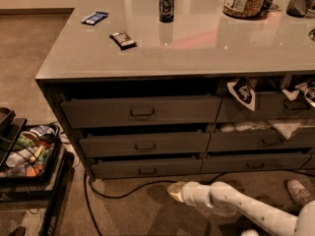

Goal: Close bottom drawer

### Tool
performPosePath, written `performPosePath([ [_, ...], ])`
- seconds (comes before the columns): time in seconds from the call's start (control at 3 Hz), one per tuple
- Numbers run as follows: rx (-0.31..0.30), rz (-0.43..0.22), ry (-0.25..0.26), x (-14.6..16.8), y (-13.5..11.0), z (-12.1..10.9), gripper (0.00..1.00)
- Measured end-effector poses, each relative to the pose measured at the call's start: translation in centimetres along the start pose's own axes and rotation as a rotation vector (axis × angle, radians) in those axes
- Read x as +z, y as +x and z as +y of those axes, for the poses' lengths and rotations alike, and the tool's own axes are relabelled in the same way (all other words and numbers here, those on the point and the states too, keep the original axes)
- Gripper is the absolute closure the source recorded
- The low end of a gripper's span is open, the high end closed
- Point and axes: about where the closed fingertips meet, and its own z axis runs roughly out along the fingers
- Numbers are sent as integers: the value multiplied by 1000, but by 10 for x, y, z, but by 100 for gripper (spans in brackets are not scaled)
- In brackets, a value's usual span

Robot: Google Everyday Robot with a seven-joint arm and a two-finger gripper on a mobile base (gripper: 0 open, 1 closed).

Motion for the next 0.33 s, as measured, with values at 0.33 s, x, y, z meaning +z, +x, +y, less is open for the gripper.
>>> performPosePath([
  [0.33, 0, 0, 0, 0, 0, 0, 11],
])
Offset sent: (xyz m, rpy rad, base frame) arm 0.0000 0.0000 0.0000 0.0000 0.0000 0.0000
